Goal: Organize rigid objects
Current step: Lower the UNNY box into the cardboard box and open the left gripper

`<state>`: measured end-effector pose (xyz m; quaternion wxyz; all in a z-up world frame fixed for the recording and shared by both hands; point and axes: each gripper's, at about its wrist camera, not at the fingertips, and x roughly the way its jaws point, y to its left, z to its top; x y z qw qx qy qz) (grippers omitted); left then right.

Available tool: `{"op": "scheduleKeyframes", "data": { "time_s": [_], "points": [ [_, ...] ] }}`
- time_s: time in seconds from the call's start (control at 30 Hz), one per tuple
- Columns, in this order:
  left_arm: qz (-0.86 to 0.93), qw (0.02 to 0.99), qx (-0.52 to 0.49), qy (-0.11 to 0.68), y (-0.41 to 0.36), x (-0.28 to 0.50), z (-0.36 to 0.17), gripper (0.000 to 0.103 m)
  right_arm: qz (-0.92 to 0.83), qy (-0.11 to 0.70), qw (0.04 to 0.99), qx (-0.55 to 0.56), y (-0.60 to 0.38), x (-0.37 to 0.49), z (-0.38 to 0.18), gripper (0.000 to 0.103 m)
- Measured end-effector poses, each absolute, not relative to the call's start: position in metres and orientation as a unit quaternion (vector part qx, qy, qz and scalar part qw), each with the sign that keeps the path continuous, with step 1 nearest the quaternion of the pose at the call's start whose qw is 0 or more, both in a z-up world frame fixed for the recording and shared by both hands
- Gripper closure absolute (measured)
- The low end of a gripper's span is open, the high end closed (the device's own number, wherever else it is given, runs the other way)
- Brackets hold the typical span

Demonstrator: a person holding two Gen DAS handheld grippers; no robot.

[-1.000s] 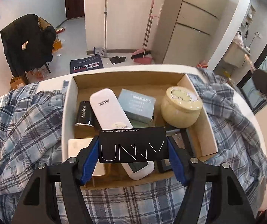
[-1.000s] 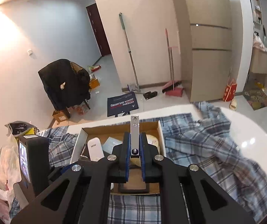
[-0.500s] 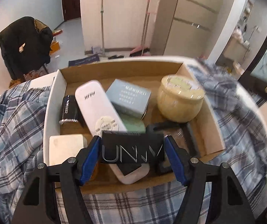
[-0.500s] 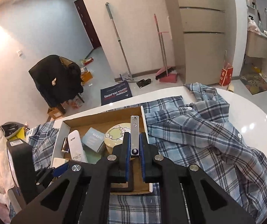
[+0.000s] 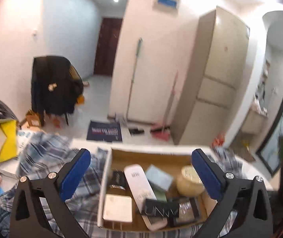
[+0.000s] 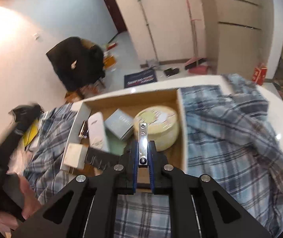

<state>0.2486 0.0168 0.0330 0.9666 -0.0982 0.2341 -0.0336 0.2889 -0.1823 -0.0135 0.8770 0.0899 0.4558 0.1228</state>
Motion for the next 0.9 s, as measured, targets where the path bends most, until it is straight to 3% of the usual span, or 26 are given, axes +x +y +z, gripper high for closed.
{"op": "scheduleKeyframes", "data": {
  "time_s": [0.43,0.9],
  "points": [
    [-0.045,0.968,-0.048,0.242,0.007,0.247,0.039,0.0,0.163,0.484,0.859,0.041,-0.148,0.295,-0.059,0.095],
    [-0.05,0.968,-0.04,0.242,0.002,0.242,0.042,0.0,0.166,0.502,0.847,0.051,-0.153,0.3,-0.064,0.094]
  ]
}}
